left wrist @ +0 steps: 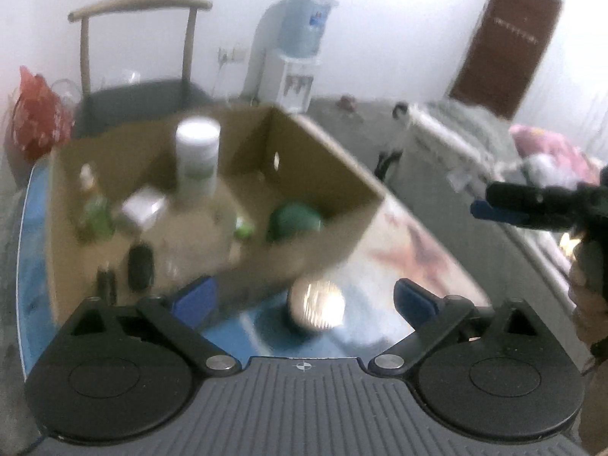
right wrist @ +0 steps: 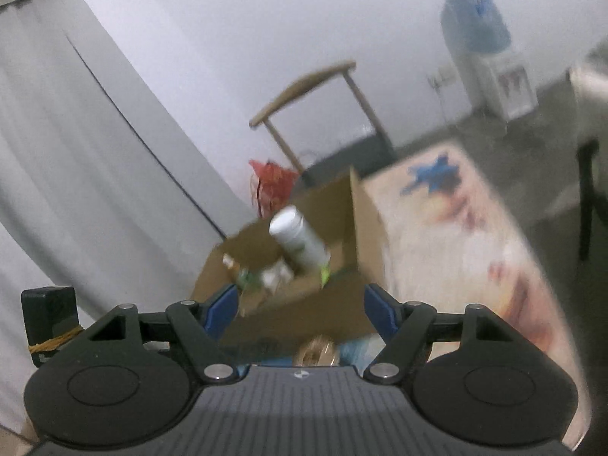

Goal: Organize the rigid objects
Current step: 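Move the right tool back and close on the gold-lidded jar, then carry the gold-lidded jar into the box and open the right tool, then pull the right tool back from the box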

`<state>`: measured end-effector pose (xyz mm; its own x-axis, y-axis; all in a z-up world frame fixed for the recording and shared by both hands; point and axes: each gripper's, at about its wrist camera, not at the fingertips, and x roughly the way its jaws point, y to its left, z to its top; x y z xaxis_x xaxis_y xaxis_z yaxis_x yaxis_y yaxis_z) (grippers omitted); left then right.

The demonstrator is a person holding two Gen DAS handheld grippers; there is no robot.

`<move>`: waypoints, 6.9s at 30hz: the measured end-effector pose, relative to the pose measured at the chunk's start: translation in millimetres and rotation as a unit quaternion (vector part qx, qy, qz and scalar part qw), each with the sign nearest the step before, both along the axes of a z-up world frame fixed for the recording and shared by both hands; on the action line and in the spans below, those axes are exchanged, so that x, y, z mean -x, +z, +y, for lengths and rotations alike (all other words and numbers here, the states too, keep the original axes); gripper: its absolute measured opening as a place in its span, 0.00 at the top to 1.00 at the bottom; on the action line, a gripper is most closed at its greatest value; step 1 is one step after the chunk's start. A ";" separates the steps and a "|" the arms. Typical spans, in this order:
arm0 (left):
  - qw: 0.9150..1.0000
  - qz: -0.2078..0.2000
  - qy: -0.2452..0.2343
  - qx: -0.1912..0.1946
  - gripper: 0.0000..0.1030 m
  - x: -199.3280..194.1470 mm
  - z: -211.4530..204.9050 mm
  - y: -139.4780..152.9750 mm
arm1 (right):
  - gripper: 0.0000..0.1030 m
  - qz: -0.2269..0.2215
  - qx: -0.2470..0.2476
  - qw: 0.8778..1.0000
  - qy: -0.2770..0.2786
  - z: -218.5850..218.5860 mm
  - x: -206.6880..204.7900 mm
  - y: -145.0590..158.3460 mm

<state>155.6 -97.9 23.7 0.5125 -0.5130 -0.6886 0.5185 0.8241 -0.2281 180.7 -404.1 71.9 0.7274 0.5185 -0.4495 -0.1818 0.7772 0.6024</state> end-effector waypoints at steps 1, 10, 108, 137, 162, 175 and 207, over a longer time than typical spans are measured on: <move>1.000 0.001 -0.006 -0.006 0.03 3.8 1.8 -6.1 | 0.27 0.010 -0.005 1.000 0.006 7.0 1.1 -7.8; 0.980 -0.088 -0.036 -0.175 0.03 15.1 -50.0 -60.5 | 0.27 0.081 0.084 0.992 0.045 84.0 -27.4 -71.4; 0.991 -0.101 0.007 -0.093 0.22 -107.7 -74.8 41.8 | 0.48 -0.037 0.085 0.992 0.080 37.0 -139.2 51.6; 0.967 -0.112 0.224 -0.040 0.00 61.4 56.1 29.7 | 0.00 -0.065 0.115 0.991 -0.016 47.6 91.2 16.4; 0.957 -0.108 0.239 -0.123 0.00 0.6 -2.3 -6.2 | 0.00 -0.042 0.267 0.960 -0.076 125.9 -6.8 14.1; 0.952 -0.083 0.269 -0.119 0.00 -11.1 3.6 -9.2 | 0.00 -0.040 0.302 0.952 -0.034 148.8 -26.0 5.3; 0.948 -0.084 0.279 -0.125 0.01 -20.1 12.0 -10.9 | 0.00 -0.039 0.321 0.946 -0.010 160.1 -40.3 -1.3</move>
